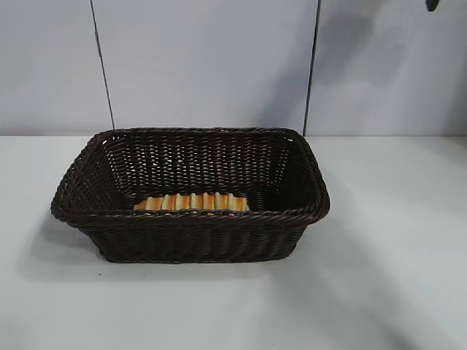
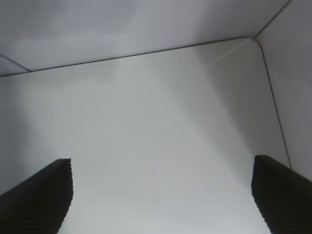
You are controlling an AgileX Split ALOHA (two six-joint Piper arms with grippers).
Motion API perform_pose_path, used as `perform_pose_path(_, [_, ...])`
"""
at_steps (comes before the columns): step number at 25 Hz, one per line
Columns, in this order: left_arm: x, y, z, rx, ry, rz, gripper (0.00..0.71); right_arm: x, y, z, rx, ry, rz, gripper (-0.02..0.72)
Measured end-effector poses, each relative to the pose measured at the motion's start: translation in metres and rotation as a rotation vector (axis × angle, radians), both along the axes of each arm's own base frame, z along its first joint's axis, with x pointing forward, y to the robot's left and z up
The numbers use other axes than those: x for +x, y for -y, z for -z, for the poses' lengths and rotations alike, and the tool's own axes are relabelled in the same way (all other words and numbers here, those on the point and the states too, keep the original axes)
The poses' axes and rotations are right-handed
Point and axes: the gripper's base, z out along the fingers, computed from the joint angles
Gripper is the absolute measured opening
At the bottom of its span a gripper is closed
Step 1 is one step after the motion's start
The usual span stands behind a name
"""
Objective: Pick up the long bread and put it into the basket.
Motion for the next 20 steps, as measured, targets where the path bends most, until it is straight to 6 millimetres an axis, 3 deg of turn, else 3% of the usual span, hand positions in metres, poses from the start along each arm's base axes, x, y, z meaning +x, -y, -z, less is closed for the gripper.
perform_pose_path(5, [0.000, 0.000, 0.000, 0.001, 0.000, 0.000, 0.695, -0.065, -0.017, -0.065, 0.002, 0.167, -0.016, 0.694])
perform_pose_path(10, [0.000, 0.000, 0.000, 0.001, 0.000, 0.000, 0.695, -0.156, -0.036, -0.117, -0.050, 0.332, -0.029, 0.694])
perform_pose_path(15, [0.000, 0.000, 0.000, 0.001, 0.000, 0.000, 0.695, -0.259, -0.055, -0.131, -0.103, 0.459, -0.021, 0.694])
perform_pose_path(20, [0.000, 0.000, 0.000, 0.001, 0.000, 0.000, 0.695, -0.350, -0.070, -0.104, -0.170, 0.556, 0.005, 0.694])
